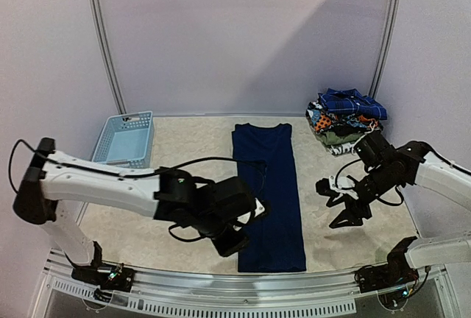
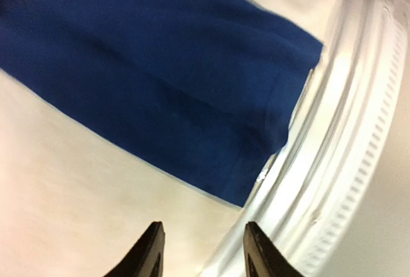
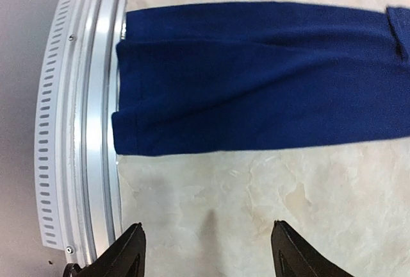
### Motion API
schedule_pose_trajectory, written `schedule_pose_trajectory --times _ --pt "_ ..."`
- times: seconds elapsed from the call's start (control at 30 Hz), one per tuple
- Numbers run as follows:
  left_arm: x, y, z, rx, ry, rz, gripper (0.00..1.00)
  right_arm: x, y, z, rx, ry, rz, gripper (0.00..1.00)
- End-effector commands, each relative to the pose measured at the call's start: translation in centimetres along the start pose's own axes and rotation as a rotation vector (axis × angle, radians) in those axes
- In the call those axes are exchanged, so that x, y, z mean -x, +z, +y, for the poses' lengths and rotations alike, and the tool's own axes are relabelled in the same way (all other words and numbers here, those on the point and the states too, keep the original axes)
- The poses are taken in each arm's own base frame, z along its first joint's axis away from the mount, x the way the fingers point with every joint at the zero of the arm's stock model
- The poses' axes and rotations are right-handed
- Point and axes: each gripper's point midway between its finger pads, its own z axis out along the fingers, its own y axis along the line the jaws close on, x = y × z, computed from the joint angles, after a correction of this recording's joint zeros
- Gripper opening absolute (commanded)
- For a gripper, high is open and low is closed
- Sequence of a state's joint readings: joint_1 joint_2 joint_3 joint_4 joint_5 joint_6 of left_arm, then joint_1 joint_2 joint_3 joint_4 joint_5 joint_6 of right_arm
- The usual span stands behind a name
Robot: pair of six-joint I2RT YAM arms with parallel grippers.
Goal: Fold and stack the mixed laundry pile
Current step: Pick up the rectangle-folded T-shirt from the center of the board.
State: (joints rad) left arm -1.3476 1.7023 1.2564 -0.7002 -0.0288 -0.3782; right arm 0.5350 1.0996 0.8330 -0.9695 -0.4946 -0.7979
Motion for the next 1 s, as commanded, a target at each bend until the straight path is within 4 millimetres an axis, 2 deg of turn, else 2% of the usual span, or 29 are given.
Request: schedule_pose_trajectory --times 0.0,0.07,0.17,0.27,0.4,0.43,0.6,0.77,0.97 --pt "-1.2 -2.8 0.9 0.348 0.706 -0.192 0.49 1.3 0.6 1.5 -0.001 -0.282 -0.041 0.66" --pt "-0.8 -2.2 2.2 0.437 0.728 -0.246 0.57 0.9 1.9 1.9 0.008 -0.371 -0.007 0.65" --pt "-1.8 -0.1 3.3 0.483 0.815 -0.156 0.57 0.4 4.2 2.1 -0.026 -0.492 0.067 0.62" --pt "-2.7 0.8 3.2 0.497 0.892 -0.144 0.57 0.2 6.5 2.9 -0.045 -0.603 0.109 0.61" --pt "-3.6 1.0 2.9 0.514 0.973 -0.192 0.56 -0.2 9.0 5.1 -0.072 -0.776 0.146 0.61" --pt "-4.1 1.2 2.9 0.521 1.018 -0.178 0.56 -0.2 9.5 5.9 -0.080 -0.824 0.153 0.61" --pt "-5.0 1.6 2.8 0.582 1.211 -0.154 0.52 -0.5 10.3 6.3 -0.131 -0.947 0.193 0.61" --pt "-5.8 2.2 2.1 0.522 1.269 -0.153 0.51 -1.5 12.0 6.6 -0.158 -1.036 0.239 0.59" --pt "-6.5 3.4 1.9 0.503 1.329 -0.150 0.52 -3.5 13.5 6.7 -0.126 -1.092 0.317 0.52"
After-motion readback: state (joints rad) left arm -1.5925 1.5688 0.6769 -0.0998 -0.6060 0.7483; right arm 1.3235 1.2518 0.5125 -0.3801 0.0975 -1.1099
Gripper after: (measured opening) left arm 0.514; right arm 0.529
